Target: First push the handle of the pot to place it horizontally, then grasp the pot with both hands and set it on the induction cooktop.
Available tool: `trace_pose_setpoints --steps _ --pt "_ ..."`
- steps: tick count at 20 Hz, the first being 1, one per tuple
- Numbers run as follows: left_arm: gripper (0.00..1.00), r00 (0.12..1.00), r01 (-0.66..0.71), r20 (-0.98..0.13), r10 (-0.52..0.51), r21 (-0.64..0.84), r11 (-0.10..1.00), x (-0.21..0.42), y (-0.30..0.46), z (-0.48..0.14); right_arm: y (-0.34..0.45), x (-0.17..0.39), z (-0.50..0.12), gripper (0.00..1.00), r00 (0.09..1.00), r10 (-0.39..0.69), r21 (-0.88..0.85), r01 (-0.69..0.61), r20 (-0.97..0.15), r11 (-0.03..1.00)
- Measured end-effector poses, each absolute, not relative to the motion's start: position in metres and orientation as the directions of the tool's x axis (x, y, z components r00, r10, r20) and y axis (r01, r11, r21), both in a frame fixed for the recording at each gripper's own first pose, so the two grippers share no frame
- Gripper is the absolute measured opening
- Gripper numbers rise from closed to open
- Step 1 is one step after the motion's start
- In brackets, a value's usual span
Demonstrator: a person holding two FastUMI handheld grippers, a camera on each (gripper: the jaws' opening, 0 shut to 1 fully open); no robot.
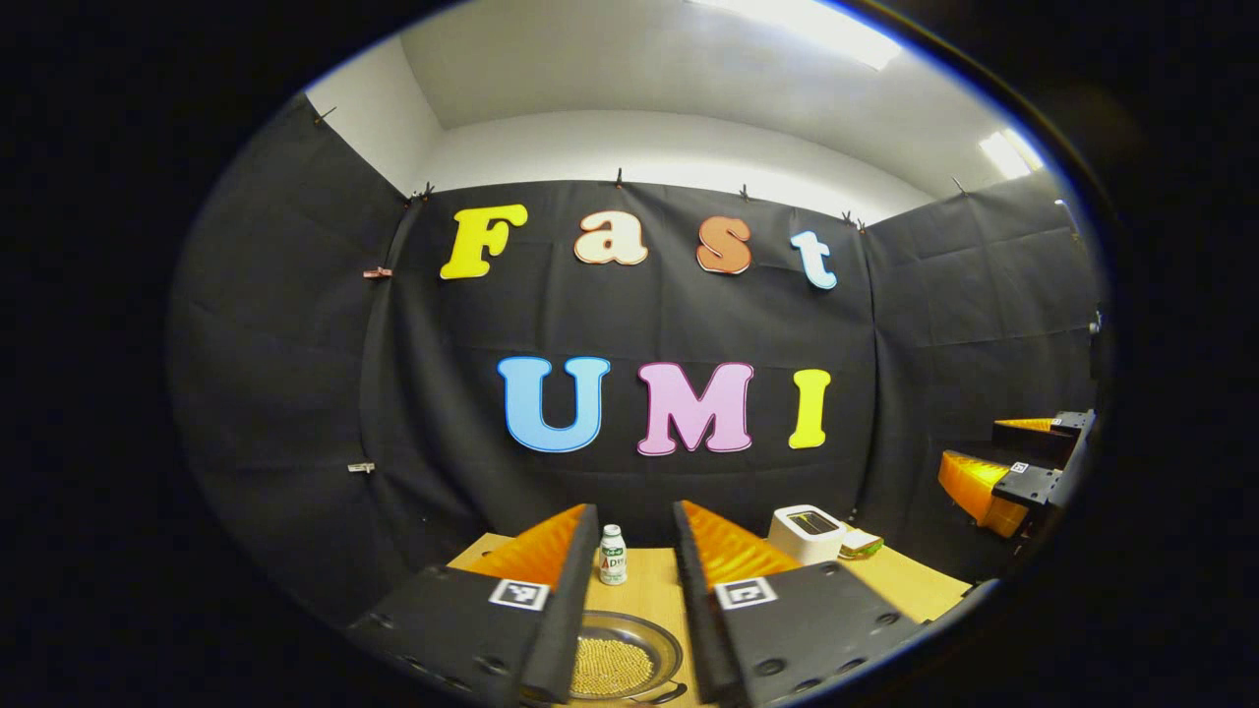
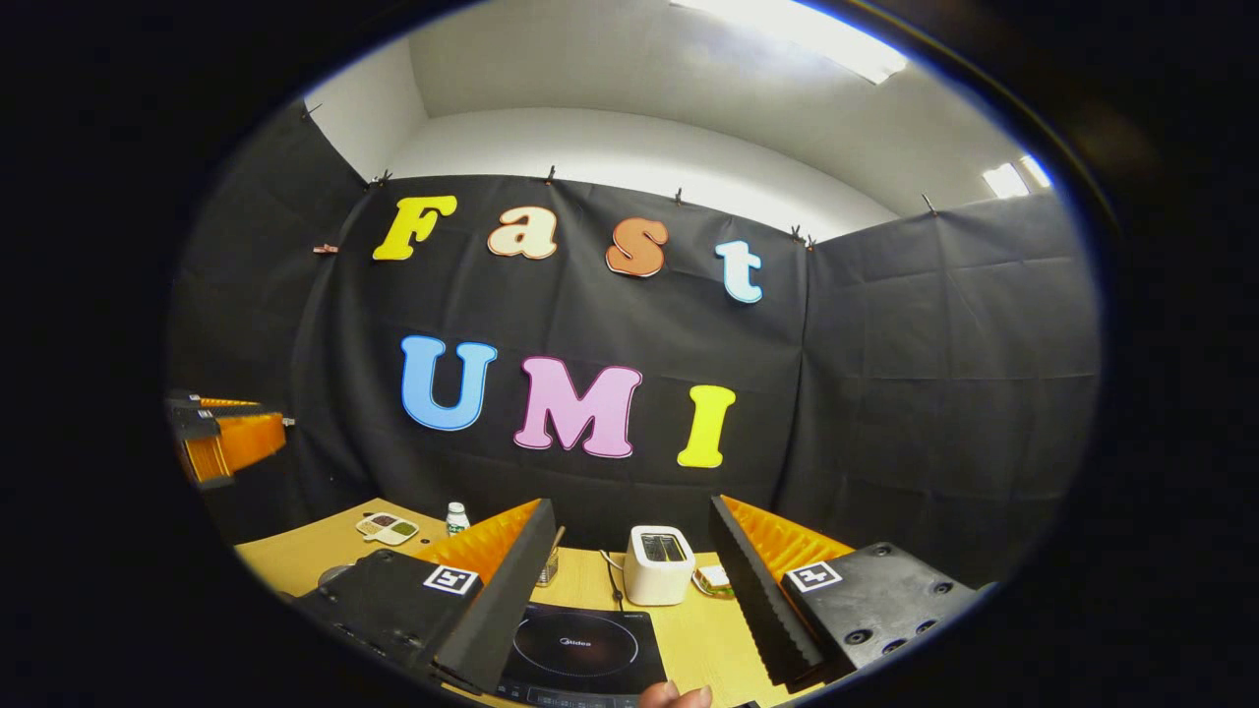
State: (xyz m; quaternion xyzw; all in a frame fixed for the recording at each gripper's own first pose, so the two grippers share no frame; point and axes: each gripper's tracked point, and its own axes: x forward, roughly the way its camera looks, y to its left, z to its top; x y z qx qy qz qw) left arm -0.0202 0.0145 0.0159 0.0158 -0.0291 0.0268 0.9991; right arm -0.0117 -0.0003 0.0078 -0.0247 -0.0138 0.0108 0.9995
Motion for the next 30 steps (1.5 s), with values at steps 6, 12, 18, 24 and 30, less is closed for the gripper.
trace_pose_setpoints --steps 6,12,18,24,30 --pt "0.07 0.992 0.085 -0.09 -0.084 0.005 0.996 -0.023 -0.006 -0.023 0.003 -0.013 0.011 0.98 0.999 0.028 -0.043 -0.027 0.04 0.999" --pt "0.05 0.874 0.156 -0.441 -0.202 -0.137 0.978 -0.028 -0.006 -0.121 0.003 -0.012 0.004 0.97 0.999 0.036 -0.036 -0.035 0.023 0.999" --pt "0.05 0.694 0.185 -0.688 -0.212 -0.114 0.976 -0.05 0.02 -0.23 -0.009 -0.009 -0.001 0.98 1.0 0.011 -0.042 -0.01 0.015 0.999" --pt "0.06 0.415 0.249 -0.878 -0.239 -0.143 0.958 -0.081 0.026 -0.321 -0.023 -0.01 -0.009 0.98 1.0 -0.025 -0.054 0.025 -0.002 0.998" --pt "0.05 0.202 0.283 -0.953 -0.224 -0.162 0.945 -0.086 0.028 -0.38 -0.033 -0.008 -0.013 0.98 0.998 -0.054 -0.065 0.052 -0.019 0.997"
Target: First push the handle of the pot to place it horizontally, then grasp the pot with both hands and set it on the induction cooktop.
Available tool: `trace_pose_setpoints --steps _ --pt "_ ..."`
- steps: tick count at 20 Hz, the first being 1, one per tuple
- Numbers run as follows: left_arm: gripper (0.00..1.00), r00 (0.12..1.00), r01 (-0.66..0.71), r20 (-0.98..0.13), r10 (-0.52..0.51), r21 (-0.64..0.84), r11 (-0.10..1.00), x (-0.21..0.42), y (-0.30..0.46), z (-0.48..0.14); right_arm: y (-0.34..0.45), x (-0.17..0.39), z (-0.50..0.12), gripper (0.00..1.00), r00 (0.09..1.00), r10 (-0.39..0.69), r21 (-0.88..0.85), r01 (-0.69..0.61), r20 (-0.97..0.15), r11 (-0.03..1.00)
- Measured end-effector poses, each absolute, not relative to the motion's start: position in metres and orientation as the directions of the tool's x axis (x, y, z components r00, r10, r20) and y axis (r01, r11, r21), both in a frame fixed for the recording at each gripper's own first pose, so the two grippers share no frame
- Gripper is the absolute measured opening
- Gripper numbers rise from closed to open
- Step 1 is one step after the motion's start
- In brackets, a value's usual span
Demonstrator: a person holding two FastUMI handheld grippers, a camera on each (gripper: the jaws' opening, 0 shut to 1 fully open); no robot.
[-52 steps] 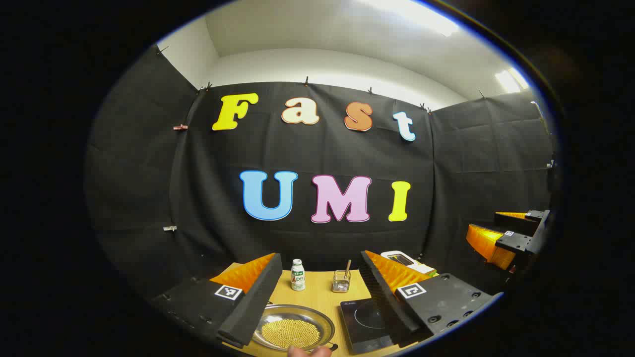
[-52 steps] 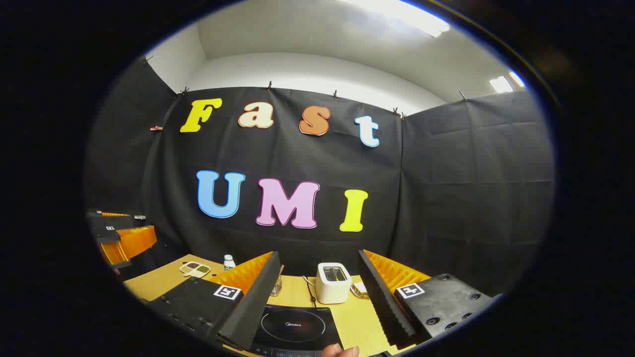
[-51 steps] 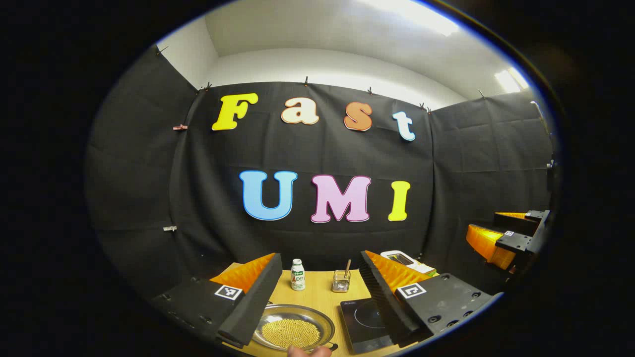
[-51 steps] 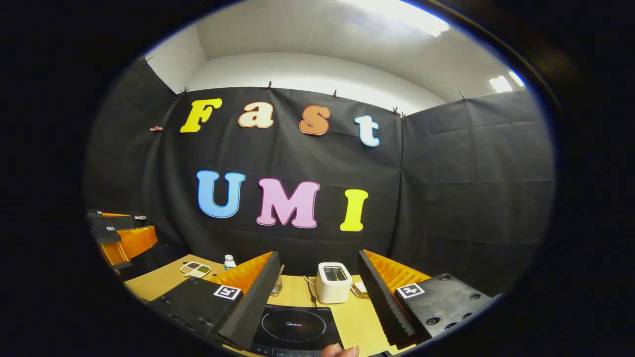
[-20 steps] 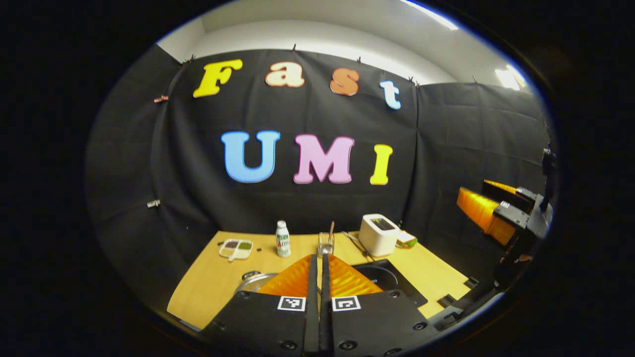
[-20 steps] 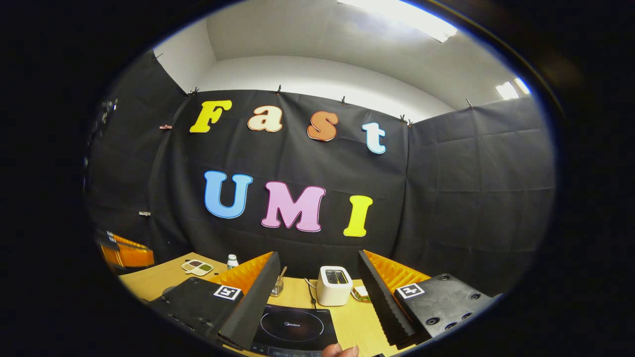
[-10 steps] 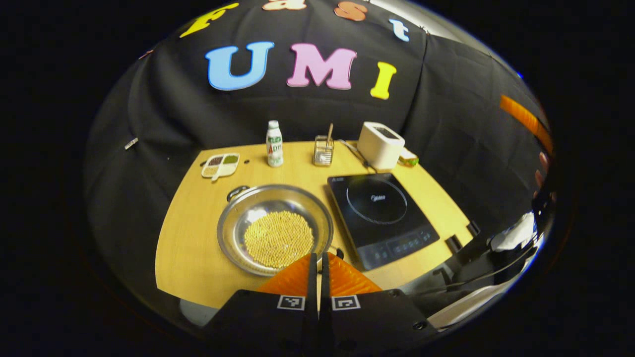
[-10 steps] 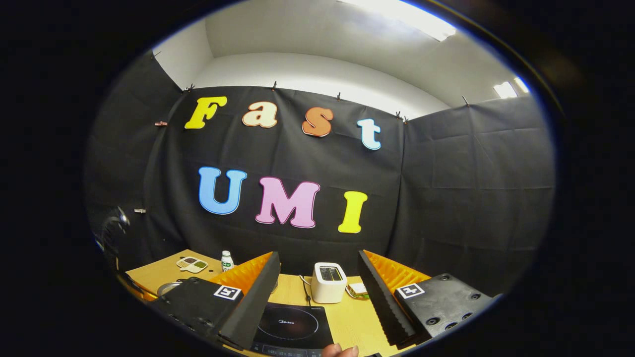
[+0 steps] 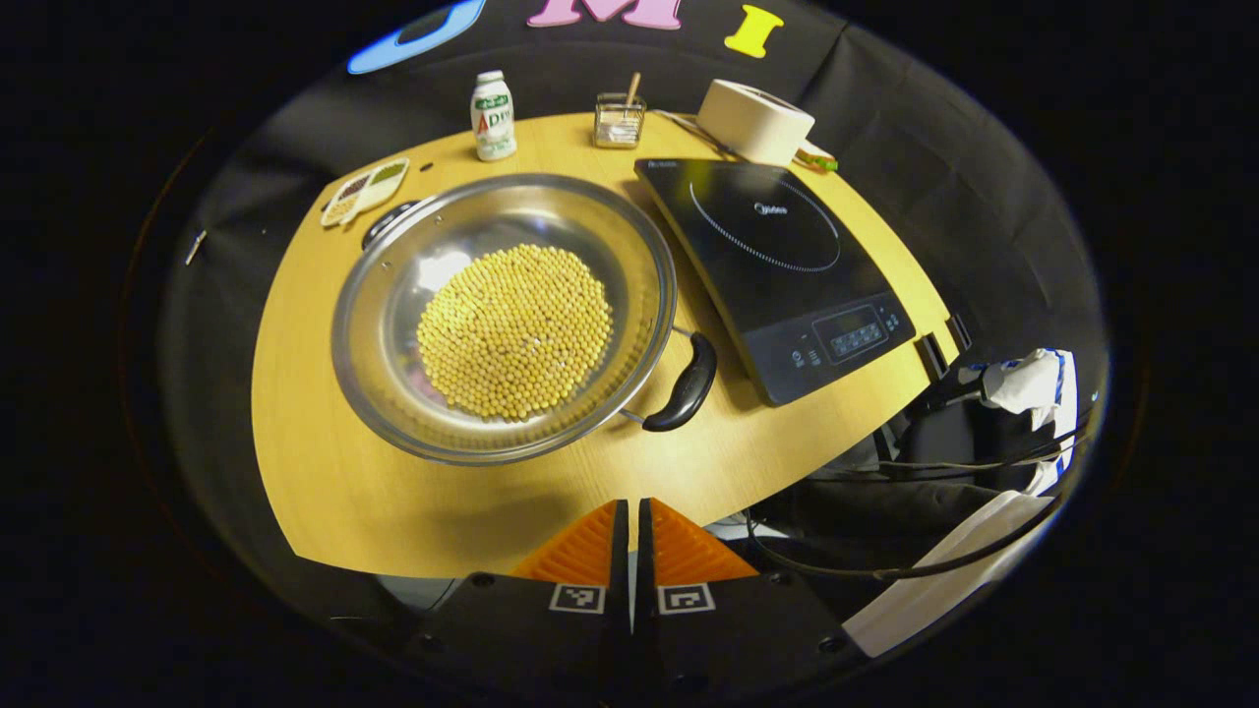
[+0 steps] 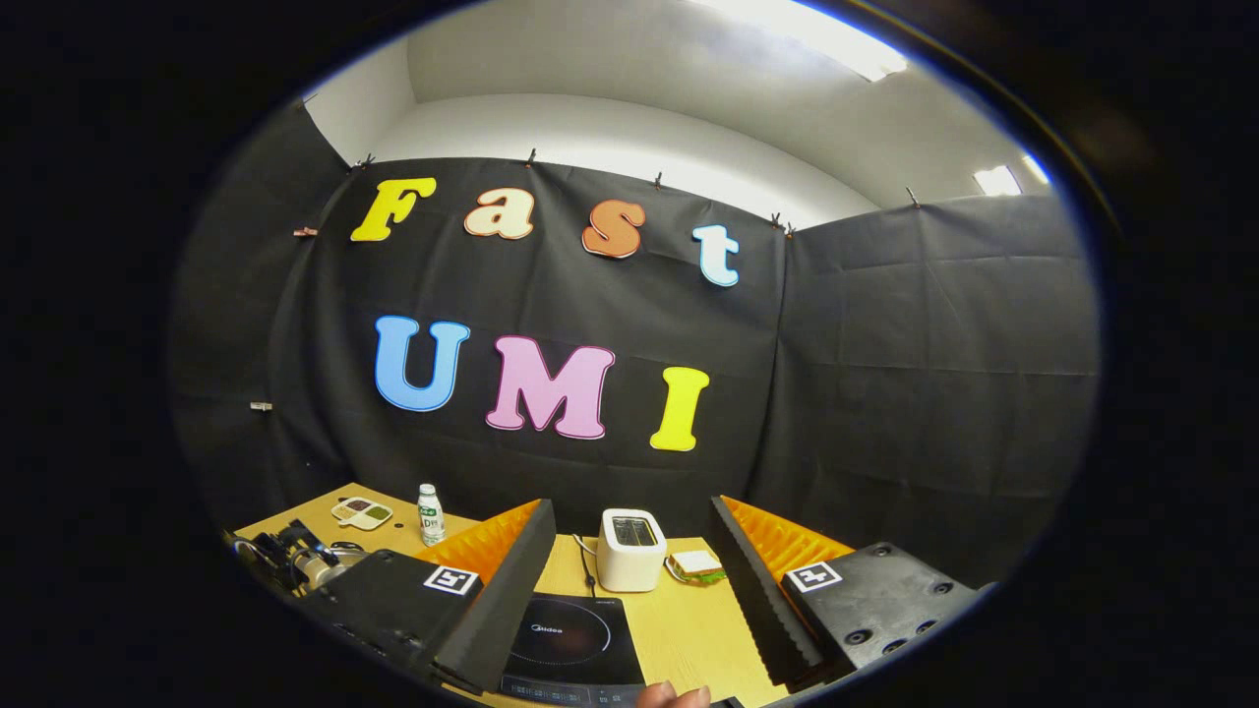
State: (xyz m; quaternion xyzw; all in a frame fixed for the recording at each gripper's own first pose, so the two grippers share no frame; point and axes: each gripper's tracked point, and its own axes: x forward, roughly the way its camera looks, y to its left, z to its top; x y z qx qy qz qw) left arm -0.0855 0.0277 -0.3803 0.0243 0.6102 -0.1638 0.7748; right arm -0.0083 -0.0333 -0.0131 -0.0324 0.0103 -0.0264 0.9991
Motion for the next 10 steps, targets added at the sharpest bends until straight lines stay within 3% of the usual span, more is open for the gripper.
trace_pose_setpoints --steps 10 --pt "0.06 0.182 0.32 -0.969 -0.164 -0.1 0.942 -0.052 0.018 -0.404 -0.056 -0.007 -0.021 0.98 0.993 -0.112 -0.093 0.109 -0.035 0.99"
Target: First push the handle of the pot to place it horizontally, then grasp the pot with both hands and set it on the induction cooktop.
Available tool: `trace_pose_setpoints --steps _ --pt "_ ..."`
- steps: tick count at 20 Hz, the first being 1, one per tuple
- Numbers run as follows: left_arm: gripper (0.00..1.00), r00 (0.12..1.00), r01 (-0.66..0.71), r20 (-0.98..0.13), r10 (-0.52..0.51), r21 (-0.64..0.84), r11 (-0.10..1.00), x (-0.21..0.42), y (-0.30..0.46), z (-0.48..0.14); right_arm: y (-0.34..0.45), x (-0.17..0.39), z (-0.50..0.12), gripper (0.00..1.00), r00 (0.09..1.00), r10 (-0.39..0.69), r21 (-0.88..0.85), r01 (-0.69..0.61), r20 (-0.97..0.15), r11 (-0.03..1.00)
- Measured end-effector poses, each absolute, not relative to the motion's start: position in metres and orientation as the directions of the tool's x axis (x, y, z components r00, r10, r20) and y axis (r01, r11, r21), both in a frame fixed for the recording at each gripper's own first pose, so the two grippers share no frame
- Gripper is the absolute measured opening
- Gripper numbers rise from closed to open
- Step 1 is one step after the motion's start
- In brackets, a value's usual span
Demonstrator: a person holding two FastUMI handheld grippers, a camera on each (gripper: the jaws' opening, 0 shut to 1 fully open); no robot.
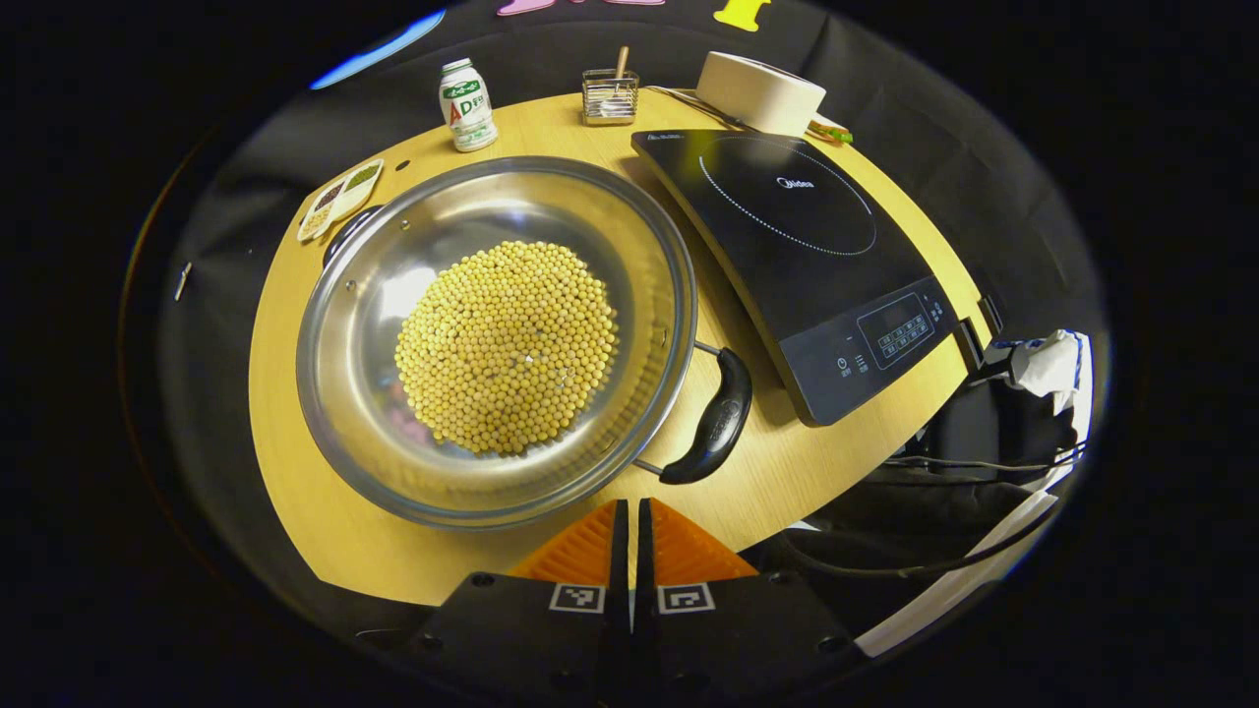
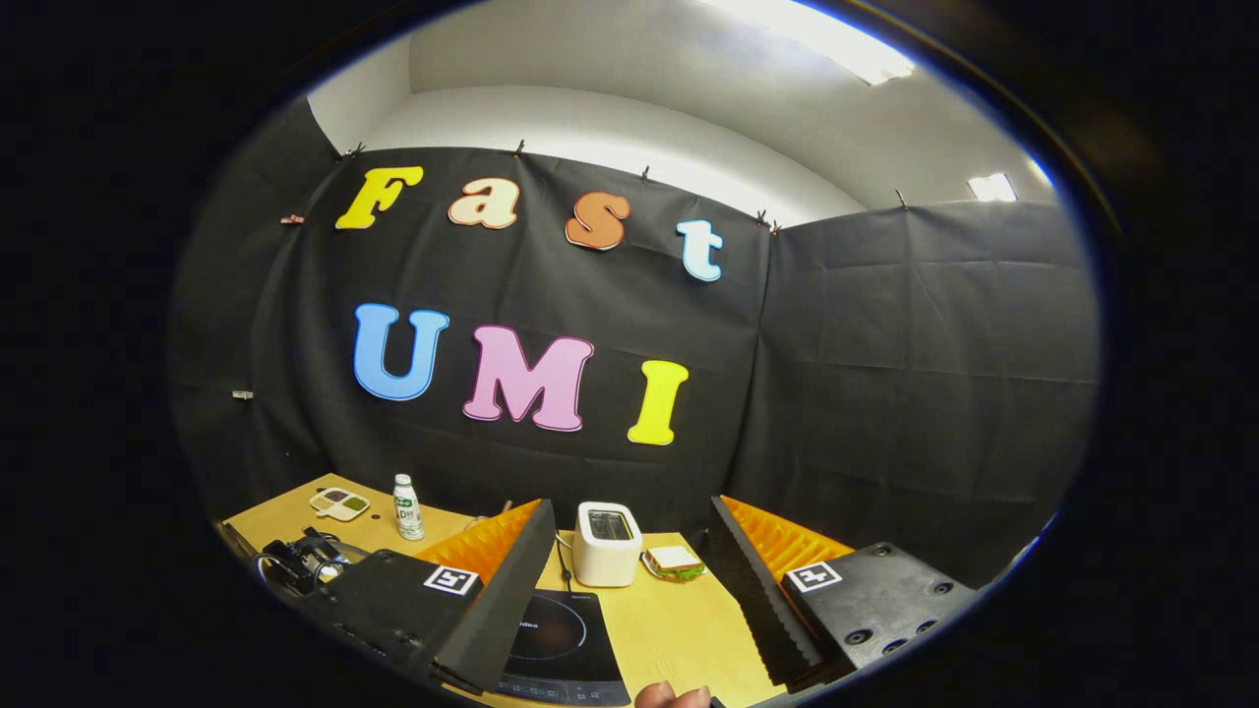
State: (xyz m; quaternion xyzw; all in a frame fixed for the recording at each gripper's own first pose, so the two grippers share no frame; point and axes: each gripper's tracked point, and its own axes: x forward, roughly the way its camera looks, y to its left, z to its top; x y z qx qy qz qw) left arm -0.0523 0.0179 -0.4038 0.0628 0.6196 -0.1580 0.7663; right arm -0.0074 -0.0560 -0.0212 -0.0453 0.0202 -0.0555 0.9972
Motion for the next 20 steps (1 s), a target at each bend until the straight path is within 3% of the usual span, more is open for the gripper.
trace_pose_setpoints --steps 10,20 --pt "0.06 0.195 0.307 -0.973 -0.125 -0.061 0.95 -0.031 -0.004 -0.407 -0.071 -0.004 -0.026 0.98 0.989 -0.138 -0.096 0.133 -0.046 0.986" --pt "0.05 0.264 0.279 -0.96 -0.097 -0.021 0.96 0.024 -0.037 -0.409 -0.094 -0.003 -0.03 0.98 0.983 -0.175 -0.096 0.169 -0.052 0.981"
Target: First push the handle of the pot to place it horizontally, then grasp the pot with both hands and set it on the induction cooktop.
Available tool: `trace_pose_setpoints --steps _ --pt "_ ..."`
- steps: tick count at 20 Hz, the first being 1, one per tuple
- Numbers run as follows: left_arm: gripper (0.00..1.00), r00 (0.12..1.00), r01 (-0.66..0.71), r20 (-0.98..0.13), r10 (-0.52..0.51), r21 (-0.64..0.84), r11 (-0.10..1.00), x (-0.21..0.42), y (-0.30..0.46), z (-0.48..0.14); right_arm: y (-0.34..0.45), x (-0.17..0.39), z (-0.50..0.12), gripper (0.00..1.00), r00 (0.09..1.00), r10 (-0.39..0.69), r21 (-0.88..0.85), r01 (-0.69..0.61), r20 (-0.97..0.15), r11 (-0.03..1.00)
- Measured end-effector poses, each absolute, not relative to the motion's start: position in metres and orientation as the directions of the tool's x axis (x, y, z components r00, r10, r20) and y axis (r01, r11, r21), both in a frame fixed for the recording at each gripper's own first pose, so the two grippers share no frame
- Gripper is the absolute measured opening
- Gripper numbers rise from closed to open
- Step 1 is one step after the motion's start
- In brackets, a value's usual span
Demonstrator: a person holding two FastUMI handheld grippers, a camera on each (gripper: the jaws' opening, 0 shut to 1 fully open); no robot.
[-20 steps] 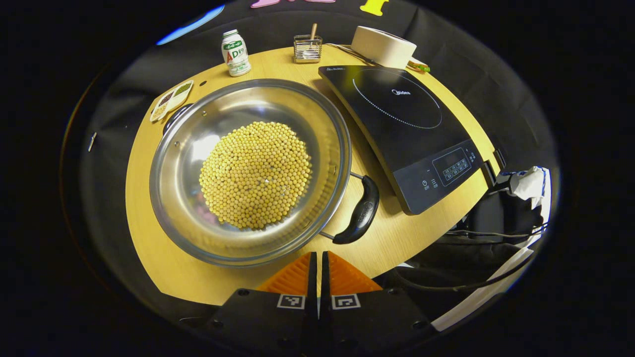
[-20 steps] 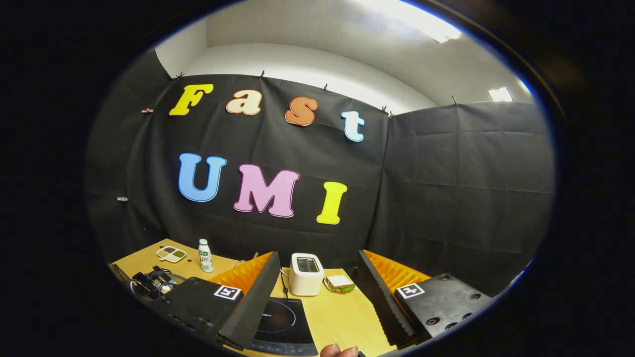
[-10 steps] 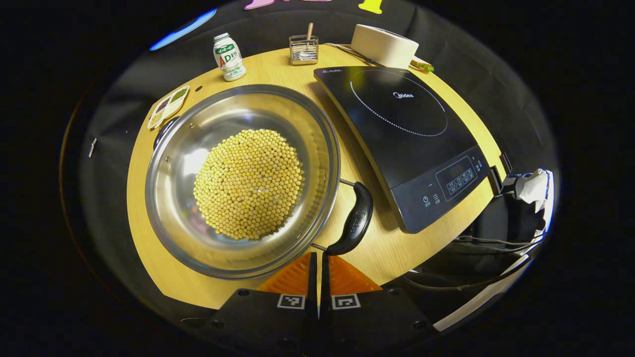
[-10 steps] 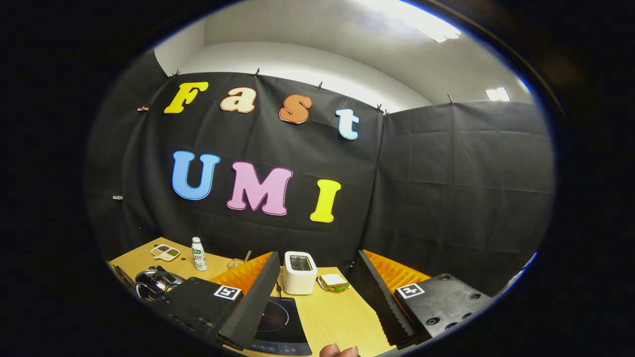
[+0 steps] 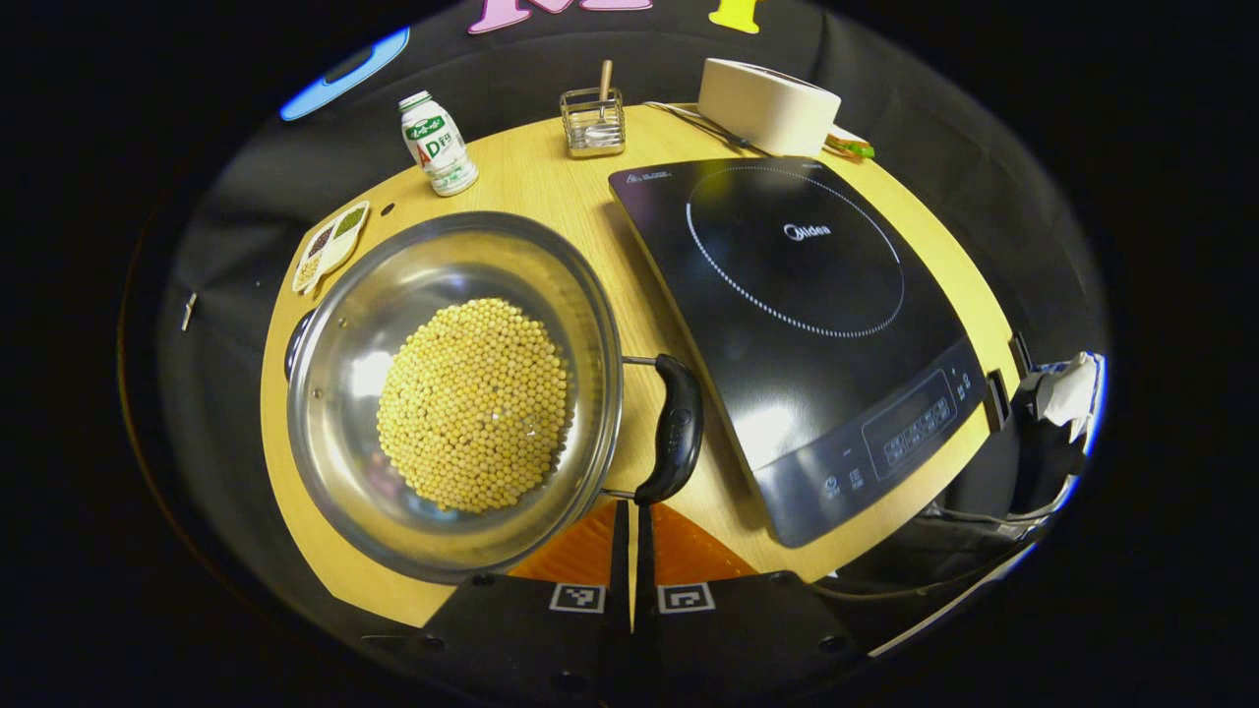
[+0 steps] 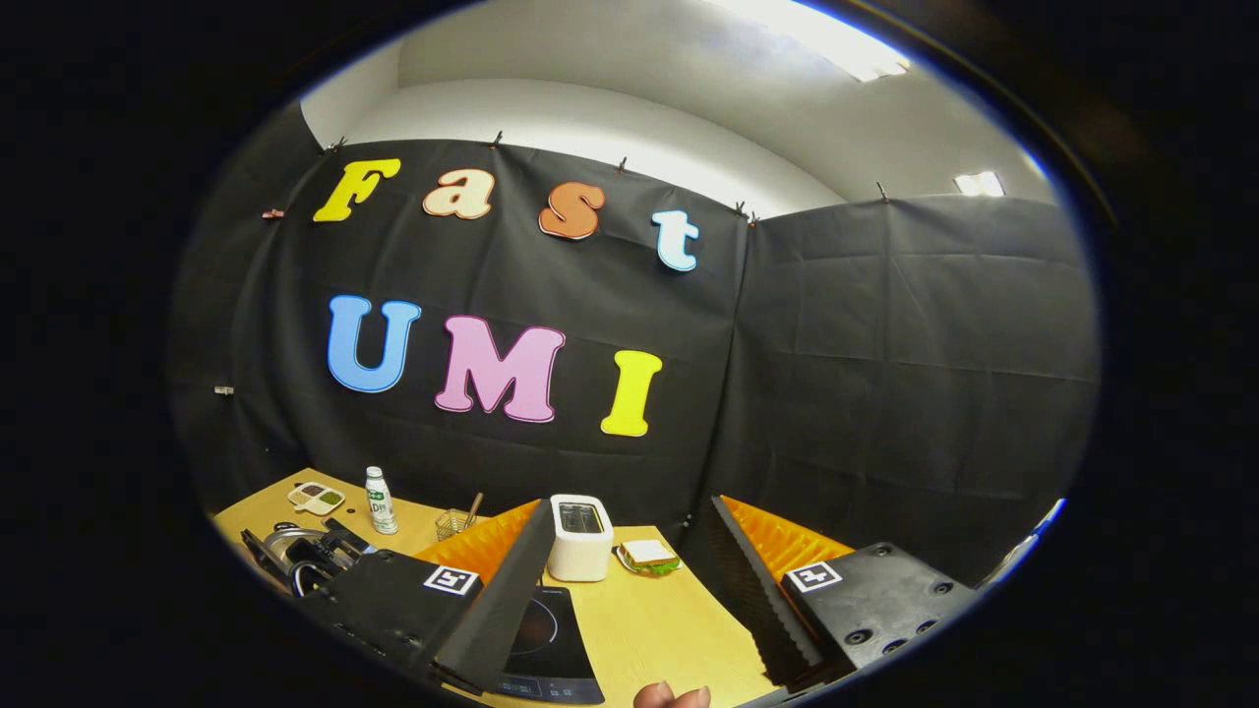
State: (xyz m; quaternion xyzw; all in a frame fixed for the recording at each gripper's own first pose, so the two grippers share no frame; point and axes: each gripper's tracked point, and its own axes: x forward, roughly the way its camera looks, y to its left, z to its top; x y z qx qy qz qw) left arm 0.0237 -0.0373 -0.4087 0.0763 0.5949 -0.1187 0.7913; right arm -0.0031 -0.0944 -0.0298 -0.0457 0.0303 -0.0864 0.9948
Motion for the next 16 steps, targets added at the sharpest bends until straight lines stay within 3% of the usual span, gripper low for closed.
trace_pose_setpoints --steps 16 --pt "0.05 0.325 0.228 -0.945 -0.047 0.03 0.973 0.12 -0.057 -0.428 -0.118 0.007 -0.041 0.98 0.967 -0.241 -0.137 0.229 -0.08 0.964"
